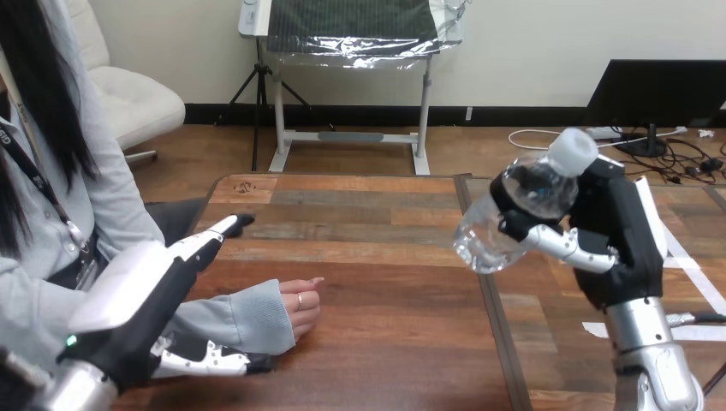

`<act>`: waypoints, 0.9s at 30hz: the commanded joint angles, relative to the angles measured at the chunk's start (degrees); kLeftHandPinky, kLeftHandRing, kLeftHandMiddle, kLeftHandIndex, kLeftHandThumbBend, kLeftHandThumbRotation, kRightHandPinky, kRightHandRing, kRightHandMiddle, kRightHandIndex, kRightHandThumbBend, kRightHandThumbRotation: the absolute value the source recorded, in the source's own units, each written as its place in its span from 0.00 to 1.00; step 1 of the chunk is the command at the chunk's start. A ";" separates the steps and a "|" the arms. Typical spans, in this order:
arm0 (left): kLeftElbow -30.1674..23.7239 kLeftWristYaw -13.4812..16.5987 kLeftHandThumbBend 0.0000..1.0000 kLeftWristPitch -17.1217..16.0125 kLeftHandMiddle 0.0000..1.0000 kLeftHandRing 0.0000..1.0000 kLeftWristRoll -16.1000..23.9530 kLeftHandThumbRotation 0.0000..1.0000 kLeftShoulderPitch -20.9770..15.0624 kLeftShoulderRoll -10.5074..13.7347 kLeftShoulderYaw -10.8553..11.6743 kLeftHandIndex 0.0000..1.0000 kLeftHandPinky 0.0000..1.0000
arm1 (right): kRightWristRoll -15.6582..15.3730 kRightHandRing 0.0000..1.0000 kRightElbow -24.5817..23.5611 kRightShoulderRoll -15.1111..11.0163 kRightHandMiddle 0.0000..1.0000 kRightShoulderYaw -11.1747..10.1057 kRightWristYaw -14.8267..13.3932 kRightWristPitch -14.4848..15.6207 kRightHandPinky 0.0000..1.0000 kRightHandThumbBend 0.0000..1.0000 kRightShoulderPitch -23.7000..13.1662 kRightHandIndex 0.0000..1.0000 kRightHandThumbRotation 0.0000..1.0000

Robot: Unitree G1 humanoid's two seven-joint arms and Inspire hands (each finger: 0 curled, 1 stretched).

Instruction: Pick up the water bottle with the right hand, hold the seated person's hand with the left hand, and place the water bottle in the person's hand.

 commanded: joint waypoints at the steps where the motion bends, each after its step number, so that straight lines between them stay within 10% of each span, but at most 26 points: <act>1: -2.34 -1.55 1.00 1.73 0.88 0.88 1.11 0.27 -4.88 3.59 -1.74 0.90 0.83 | 1.95 0.25 -5.34 -0.10 0.35 0.76 1.00 -0.45 0.18 0.66 -1.95 0.37 0.00; 27: 4.58 -2.18 1.00 3.71 0.79 0.75 5.33 0.23 -11.08 9.52 -7.52 0.81 0.71 | 4.99 0.24 -14.04 0.47 0.33 3.60 4.30 -0.19 0.17 0.65 2.50 0.36 0.00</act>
